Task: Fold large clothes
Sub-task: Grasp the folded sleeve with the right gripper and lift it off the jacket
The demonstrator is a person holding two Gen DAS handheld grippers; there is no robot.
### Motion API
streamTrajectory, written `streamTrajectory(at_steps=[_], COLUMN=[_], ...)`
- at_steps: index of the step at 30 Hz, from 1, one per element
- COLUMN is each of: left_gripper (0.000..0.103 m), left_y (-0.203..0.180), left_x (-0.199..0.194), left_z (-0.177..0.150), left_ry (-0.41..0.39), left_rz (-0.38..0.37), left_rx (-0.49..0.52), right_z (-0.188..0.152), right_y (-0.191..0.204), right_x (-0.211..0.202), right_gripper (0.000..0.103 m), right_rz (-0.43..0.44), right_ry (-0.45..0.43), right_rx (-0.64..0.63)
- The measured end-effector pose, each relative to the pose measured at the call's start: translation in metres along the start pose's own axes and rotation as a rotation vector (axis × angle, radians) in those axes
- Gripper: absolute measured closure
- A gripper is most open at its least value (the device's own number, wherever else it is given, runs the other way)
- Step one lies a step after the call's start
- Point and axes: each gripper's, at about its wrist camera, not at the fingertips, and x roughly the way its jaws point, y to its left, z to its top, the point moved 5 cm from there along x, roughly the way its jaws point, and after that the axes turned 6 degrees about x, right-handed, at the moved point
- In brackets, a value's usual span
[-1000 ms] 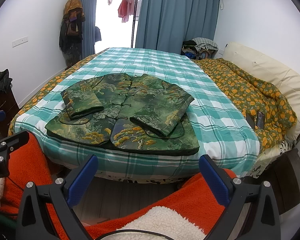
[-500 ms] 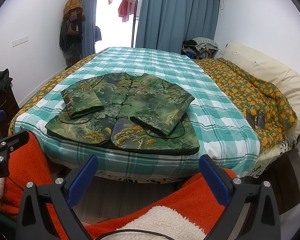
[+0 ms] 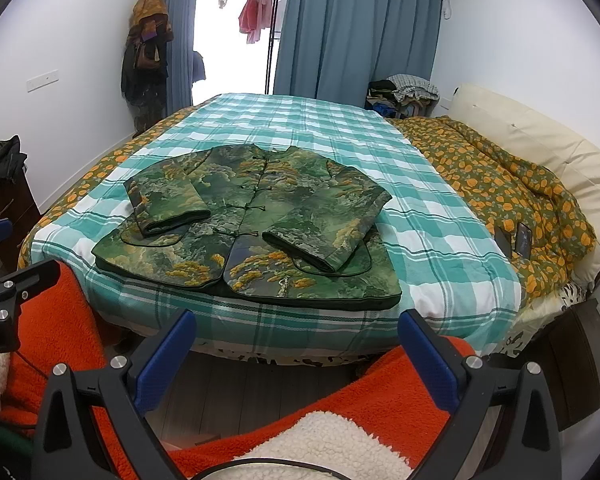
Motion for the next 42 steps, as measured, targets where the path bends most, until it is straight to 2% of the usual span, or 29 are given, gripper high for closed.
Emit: streamTrajectory(at_steps=[6, 8, 11, 13, 15, 16, 18, 19, 20, 22, 25, 27, 30, 31, 32, 33, 34, 35, 36, 39, 42], left_gripper=[0.000, 0.000, 0.000, 0.000, 0.000, 0.000, 0.000, 0.000, 0.000, 0.000, 0.000, 0.000, 0.000, 0.000, 0.000, 0.000, 0.000, 0.000, 0.000, 0.000, 0.001], left_y=[0.002, 0.009, 0.022, 0.033, 0.041, 0.044, 0.046, 0.051, 0.052, 0.058, 0.059, 0.053, 0.047, 0.046, 0.046, 0.047, 0.048, 0.050, 0.053, 0.063, 0.072], left_x=[0.001, 0.000, 0.005, 0.019, 0.038, 0.052, 0.074, 0.090, 0.098, 0.117, 0.130, 0.137, 0.151, 0.155, 0.158, 0.163, 0.167, 0.172, 0.177, 0.195, 0.214], left_z=[0.000, 0.004, 0.017, 0.025, 0.033, 0.036, 0.043, 0.042, 0.041, 0.036, 0.028, 0.026, 0.021, 0.021, 0.021, 0.022, 0.023, 0.025, 0.029, 0.041, 0.057], left_ry=[0.000, -0.034, -0.107, -0.121, -0.116, -0.093, -0.060, -0.029, -0.007, 0.044, 0.081, 0.100, 0.133, 0.140, 0.145, 0.152, 0.156, 0.158, 0.159, 0.156, 0.154], left_rz=[-0.004, 0.003, 0.037, 0.055, 0.072, 0.075, 0.074, 0.079, 0.079, 0.056, 0.043, 0.040, 0.025, 0.017, 0.012, 0.002, -0.009, -0.017, -0.026, -0.053, -0.059], left_rx=[-0.002, 0.004, 0.047, 0.079, 0.100, 0.121, 0.143, 0.144, 0.139, 0.119, 0.107, 0.125, 0.159, 0.165, 0.167, 0.170, 0.171, 0.171, 0.173, 0.177, 0.188], right_z=[-0.009, -0.006, 0.014, 0.035, 0.048, 0.052, 0.050, 0.044, 0.038, 0.030, 0.025, 0.023, 0.027, 0.027, 0.027, 0.027, 0.029, 0.034, 0.041, 0.075, 0.114], right_y=[0.003, 0.000, -0.013, -0.022, -0.026, -0.024, -0.018, -0.016, -0.015, -0.010, 0.002, 0.010, 0.012, 0.012, 0.010, 0.009, 0.005, 0.000, -0.006, -0.050, -0.117], right_x=[-0.001, -0.003, -0.009, -0.008, 0.007, 0.025, 0.074, 0.102, 0.129, 0.164, 0.209, 0.243, 0.283, 0.292, 0.298, 0.303, 0.300, 0.293, 0.286, 0.239, 0.199], right_gripper=[0.001, 0.001, 0.001, 0.001, 0.000, 0.000, 0.000, 0.001, 0.001, 0.001, 0.001, 0.002, 0.002, 0.007, 0.025, 0.039, 0.067, 0.086, 0.091, 0.091, 0.091], right_rz=[0.017, 0.040, 0.016, -0.026, -0.050, -0.026, 0.081, 0.113, 0.110, 0.088, 0.104, 0.103, 0.099, 0.099, 0.114, 0.140, 0.176, 0.189, 0.191, 0.208, 0.116], right_ry=[-0.001, -0.021, -0.141, -0.261, -0.312, -0.301, -0.152, -0.052, 0.012, 0.044, 0.084, 0.135, 0.167, 0.180, 0.203, 0.234, 0.254, 0.245, 0.228, 0.151, 0.053], right_rx=[0.000, -0.004, -0.030, -0.079, -0.136, -0.186, -0.270, -0.290, -0.307, -0.373, -0.459, -0.478, -0.482, -0.478, -0.471, -0.454, -0.417, -0.383, -0.350, -0.191, -0.096])
